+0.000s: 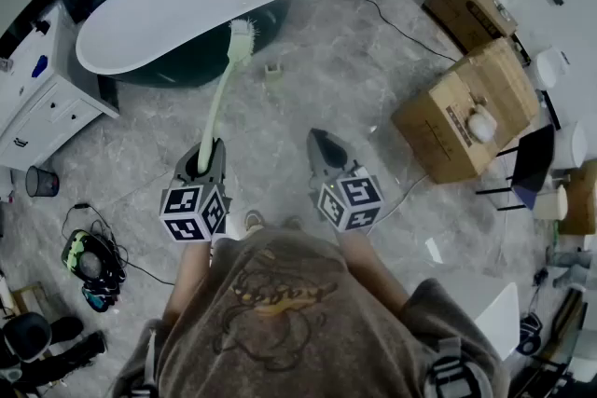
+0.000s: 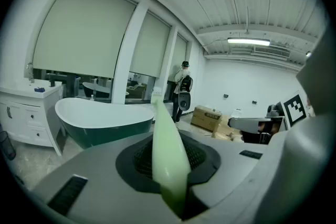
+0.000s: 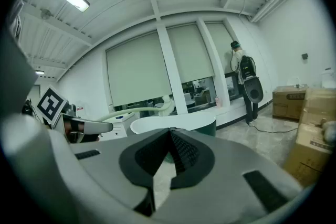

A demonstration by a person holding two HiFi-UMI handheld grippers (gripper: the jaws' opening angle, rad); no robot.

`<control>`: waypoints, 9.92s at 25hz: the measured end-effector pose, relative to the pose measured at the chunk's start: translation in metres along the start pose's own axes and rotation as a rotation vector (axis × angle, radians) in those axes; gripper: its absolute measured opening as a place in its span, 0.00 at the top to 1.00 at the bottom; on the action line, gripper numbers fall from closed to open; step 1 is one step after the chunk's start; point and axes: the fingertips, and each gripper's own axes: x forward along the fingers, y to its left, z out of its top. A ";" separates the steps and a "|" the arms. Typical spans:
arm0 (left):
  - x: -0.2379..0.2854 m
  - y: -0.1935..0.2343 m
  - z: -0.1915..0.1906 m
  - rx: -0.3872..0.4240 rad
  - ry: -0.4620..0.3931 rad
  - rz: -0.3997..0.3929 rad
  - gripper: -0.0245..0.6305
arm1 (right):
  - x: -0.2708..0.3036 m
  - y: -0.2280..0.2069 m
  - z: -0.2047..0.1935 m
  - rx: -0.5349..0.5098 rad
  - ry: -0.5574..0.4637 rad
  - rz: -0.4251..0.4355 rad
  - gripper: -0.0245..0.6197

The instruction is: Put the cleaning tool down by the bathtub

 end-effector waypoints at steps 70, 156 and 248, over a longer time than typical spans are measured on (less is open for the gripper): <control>0.382 0.045 0.135 -0.010 0.031 0.132 0.87 | 0.311 -0.259 0.120 0.027 0.019 0.217 0.96; 0.667 0.123 -0.074 -0.166 0.311 0.130 0.87 | 0.604 -0.415 -0.082 0.063 0.266 0.272 0.96; 0.840 0.201 -0.367 -0.292 1.325 0.190 0.88 | 0.634 -0.461 -0.153 0.159 0.400 0.295 0.96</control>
